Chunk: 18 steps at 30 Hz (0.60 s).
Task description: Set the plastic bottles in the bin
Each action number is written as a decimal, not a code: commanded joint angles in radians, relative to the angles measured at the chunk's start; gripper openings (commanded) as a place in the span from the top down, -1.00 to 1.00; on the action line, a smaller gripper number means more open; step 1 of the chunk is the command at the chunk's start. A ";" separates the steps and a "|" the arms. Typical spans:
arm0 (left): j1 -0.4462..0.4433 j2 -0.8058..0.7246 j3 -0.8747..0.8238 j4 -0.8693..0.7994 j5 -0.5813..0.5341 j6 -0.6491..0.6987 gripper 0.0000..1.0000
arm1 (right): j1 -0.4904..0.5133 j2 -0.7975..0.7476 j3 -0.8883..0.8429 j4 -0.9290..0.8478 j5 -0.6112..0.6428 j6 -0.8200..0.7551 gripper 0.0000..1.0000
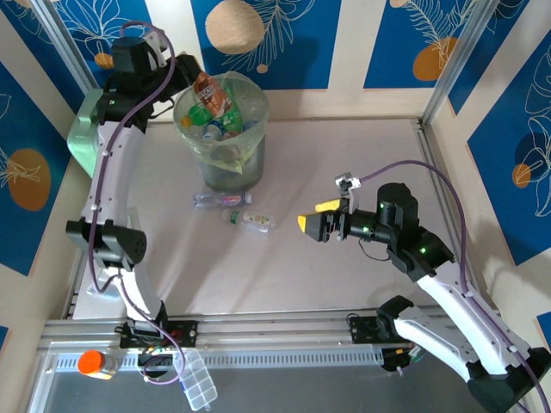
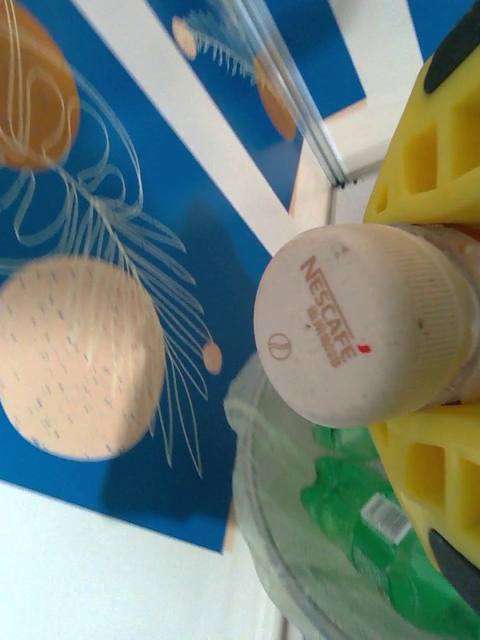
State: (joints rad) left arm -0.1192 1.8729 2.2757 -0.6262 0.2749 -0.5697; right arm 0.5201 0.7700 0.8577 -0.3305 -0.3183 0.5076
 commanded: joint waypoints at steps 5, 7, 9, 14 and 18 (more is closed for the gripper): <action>0.053 0.128 0.133 -0.160 0.021 0.027 0.62 | -0.015 0.023 0.001 -0.001 -0.025 -0.018 -0.99; 0.053 0.161 0.143 -0.184 0.048 0.048 0.61 | -0.017 0.031 -0.005 0.007 -0.024 -0.017 -0.99; 0.053 0.197 0.169 -0.226 0.053 0.073 0.59 | -0.019 0.042 -0.006 0.010 -0.024 -0.015 -0.99; 0.052 0.260 0.195 -0.264 0.061 0.108 0.36 | -0.019 0.063 -0.009 0.018 -0.031 -0.015 -0.98; 0.046 0.286 0.195 -0.266 0.050 0.129 -0.04 | -0.020 0.072 -0.013 0.018 -0.030 -0.018 -0.99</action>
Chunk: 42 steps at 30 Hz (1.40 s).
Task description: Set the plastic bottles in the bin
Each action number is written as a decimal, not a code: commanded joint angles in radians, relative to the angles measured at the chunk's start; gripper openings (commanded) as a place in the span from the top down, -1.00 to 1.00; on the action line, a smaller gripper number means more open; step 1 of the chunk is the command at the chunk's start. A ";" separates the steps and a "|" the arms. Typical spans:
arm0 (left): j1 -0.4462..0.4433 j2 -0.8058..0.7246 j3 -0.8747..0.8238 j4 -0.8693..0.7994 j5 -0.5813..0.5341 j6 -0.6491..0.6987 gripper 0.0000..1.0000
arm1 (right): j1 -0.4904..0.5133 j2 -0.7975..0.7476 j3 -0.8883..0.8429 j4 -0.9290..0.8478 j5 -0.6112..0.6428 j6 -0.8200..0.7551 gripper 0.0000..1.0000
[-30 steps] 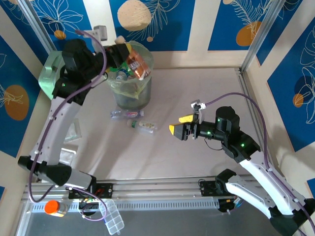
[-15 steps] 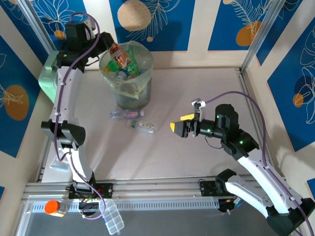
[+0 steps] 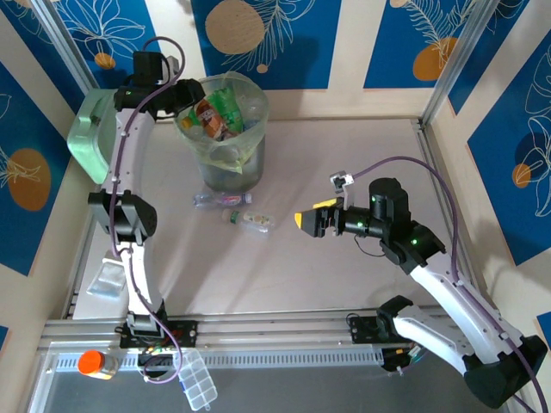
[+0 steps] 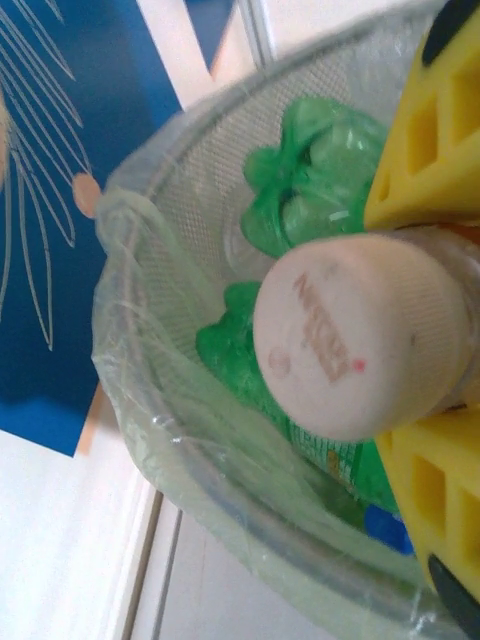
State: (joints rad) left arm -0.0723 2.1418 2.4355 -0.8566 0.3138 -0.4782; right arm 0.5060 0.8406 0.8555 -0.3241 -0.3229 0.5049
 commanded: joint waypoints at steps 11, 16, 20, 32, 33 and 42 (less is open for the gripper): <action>-0.045 -0.003 0.025 -0.013 -0.076 0.111 -0.25 | -0.007 0.017 -0.006 0.007 -0.025 -0.019 -0.98; -0.047 -0.083 0.002 0.050 -0.082 0.093 -0.37 | -0.007 0.027 -0.001 0.012 -0.033 -0.022 -0.99; -0.047 -0.174 -0.070 0.095 -0.131 0.092 -0.36 | -0.007 0.027 0.002 0.010 -0.026 -0.024 -0.99; -0.050 -0.508 -0.499 0.278 -0.106 -0.033 -0.11 | 0.048 0.151 0.035 -0.014 0.074 -0.053 -0.96; -0.052 -0.559 -0.583 0.325 -0.094 -0.067 -0.12 | 0.051 0.183 0.035 0.001 0.067 -0.046 -0.96; -0.079 -0.929 -1.165 0.560 -0.013 -0.232 -0.19 | 0.069 0.551 0.141 0.095 0.059 -0.068 -0.94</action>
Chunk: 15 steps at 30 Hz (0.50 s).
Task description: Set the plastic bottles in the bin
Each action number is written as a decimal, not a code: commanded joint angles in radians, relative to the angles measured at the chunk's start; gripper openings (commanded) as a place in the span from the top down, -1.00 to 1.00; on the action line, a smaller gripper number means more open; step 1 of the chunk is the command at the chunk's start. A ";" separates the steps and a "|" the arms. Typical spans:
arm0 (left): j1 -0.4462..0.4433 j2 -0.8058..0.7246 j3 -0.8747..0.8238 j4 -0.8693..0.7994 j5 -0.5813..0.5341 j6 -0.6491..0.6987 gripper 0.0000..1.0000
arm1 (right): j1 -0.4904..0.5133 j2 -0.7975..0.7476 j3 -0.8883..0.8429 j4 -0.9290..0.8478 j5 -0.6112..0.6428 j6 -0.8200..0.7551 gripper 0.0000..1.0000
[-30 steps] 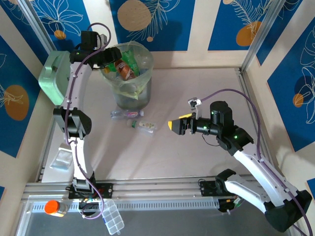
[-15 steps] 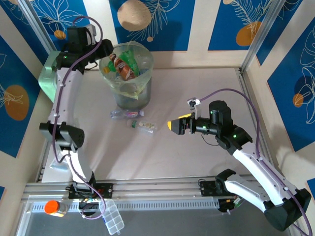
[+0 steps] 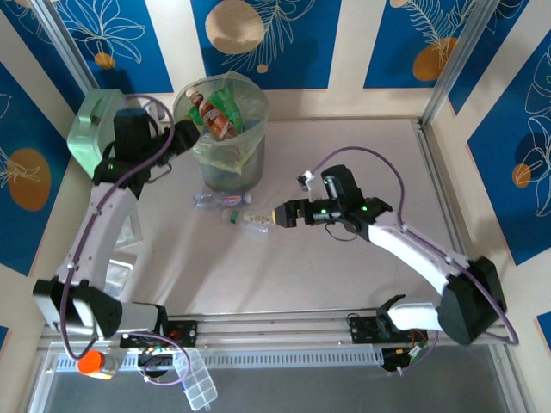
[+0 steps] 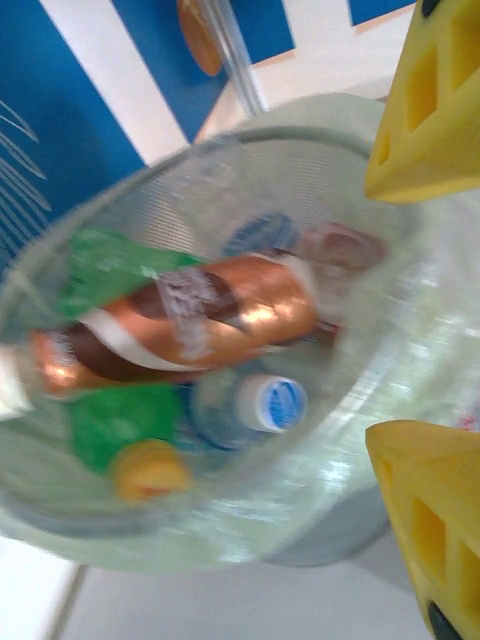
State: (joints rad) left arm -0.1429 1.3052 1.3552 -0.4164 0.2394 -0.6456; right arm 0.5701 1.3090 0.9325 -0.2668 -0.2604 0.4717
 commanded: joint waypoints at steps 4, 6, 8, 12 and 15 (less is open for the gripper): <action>-0.013 -0.208 -0.225 0.111 0.086 -0.075 -0.19 | 0.010 0.257 0.163 0.012 0.008 -0.063 -0.94; -0.014 -0.278 -0.298 0.104 0.084 -0.072 -0.19 | 0.013 0.337 0.214 -0.004 0.016 -0.078 -0.94; -0.016 -0.339 -0.360 0.109 0.070 -0.067 -0.20 | 0.020 0.401 0.261 -0.022 0.023 -0.093 -0.93; -0.043 -0.391 -0.402 0.088 0.065 -0.028 -0.20 | 0.042 0.506 0.340 -0.062 0.030 -0.130 -0.93; -0.055 -0.437 -0.435 0.061 0.044 -0.010 -0.21 | 0.066 0.576 0.402 -0.119 0.029 -0.158 -0.93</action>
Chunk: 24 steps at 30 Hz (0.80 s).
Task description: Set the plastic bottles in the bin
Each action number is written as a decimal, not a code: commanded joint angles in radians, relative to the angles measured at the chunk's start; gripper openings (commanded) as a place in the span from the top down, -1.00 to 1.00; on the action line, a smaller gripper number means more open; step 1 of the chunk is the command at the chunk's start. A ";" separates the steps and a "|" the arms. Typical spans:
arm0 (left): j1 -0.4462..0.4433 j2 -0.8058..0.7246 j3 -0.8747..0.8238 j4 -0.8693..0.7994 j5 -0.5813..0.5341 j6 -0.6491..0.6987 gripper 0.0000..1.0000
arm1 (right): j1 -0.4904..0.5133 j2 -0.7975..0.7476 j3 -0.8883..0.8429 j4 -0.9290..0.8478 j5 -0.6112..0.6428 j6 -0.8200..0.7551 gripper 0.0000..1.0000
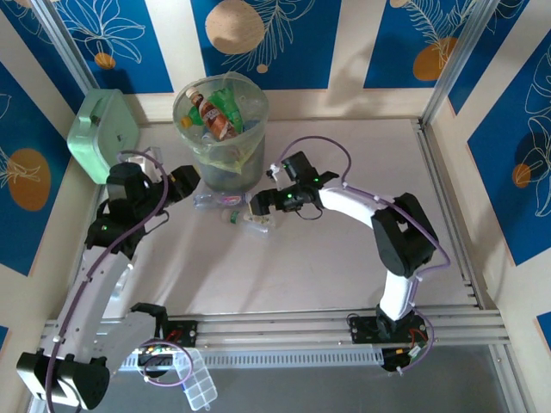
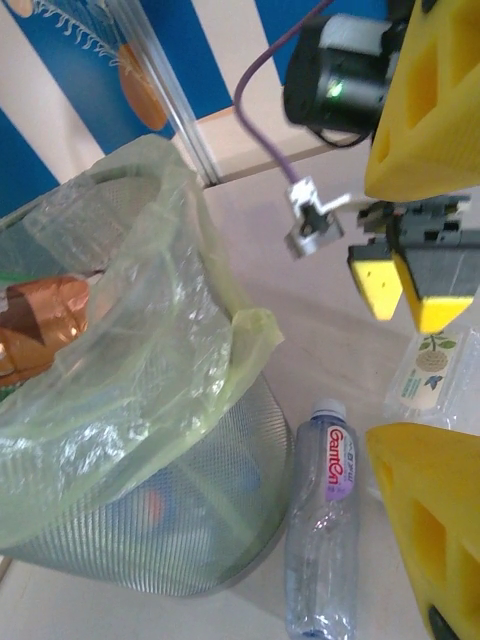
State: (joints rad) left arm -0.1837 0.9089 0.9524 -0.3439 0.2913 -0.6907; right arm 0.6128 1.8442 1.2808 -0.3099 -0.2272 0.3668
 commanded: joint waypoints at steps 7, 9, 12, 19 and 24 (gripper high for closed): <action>-0.015 -0.129 -0.116 -0.035 0.015 0.045 -0.21 | 0.098 0.061 0.071 -0.142 0.063 -0.102 -0.88; -0.015 -0.142 -0.124 -0.049 0.014 0.053 -0.21 | 0.120 0.060 0.073 -0.171 0.112 -0.127 -0.88; -0.015 -0.154 -0.129 -0.066 0.002 0.072 -0.21 | 0.158 0.078 0.099 -0.229 0.212 -0.180 -0.86; -0.016 -0.161 -0.141 -0.076 -0.002 0.084 -0.21 | 0.228 0.146 0.165 -0.306 0.399 -0.247 -0.82; -0.015 -0.168 -0.147 -0.078 0.002 0.077 -0.21 | 0.255 0.185 0.205 -0.331 0.428 -0.263 -0.51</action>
State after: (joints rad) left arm -0.1913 0.7578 0.8165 -0.4114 0.2878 -0.6270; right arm 0.8574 2.0060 1.4509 -0.5896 0.1558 0.1291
